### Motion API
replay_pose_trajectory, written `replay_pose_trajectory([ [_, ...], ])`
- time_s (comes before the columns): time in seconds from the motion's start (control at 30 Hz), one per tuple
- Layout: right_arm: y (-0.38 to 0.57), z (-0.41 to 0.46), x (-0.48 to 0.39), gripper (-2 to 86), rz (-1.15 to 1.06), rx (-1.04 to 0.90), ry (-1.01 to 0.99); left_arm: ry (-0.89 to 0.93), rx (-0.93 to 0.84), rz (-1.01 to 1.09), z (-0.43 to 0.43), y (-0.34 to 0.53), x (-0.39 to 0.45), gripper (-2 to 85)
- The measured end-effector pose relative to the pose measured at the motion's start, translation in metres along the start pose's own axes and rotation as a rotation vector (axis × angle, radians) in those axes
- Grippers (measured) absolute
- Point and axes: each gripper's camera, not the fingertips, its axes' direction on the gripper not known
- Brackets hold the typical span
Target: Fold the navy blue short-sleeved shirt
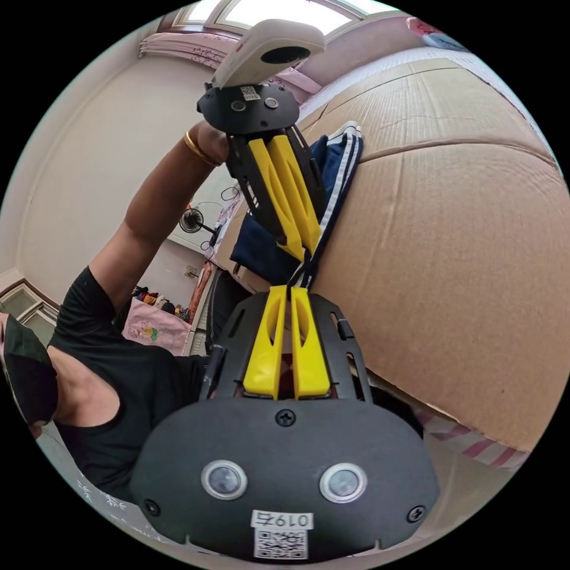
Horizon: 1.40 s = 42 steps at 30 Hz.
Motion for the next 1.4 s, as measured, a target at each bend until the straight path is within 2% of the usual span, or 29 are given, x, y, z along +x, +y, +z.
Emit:
replay_pose_trajectory([
  [0.17, 0.004, -0.005, 0.016, 0.1, 0.052, 0.017, -0.035, 0.039, -0.009, -0.051, 0.003, -0.003, -0.003, 1.1],
  [0.33, 0.018, -0.001, 0.019, 0.1, 0.080, 0.064, -0.009, -0.025, -0.005, -0.078, 0.005, 0.000, 0.014, 1.2],
  [0.8, 0.040, 0.023, 0.008, 0.2, 0.100, 0.074, 0.119, -0.368, -0.117, -0.171, 0.036, -0.003, 0.095, 1.7],
  [0.97, 0.051, 0.023, -0.008, 1.5, 0.051, 0.083, 0.157, -0.455, -0.090, -0.104, 0.040, 0.016, 0.123, 2.1],
  [1.13, 0.072, 0.018, -0.006, 6.1, 0.043, 0.141, 0.079, -0.358, 0.041, -0.104, 0.029, 0.057, 0.121, 3.1],
  [1.4, 0.106, 0.010, 0.007, 3.8, 0.091, 0.238, -0.015, -0.237, 0.189, -0.139, 0.039, 0.121, 0.113, 2.0],
])
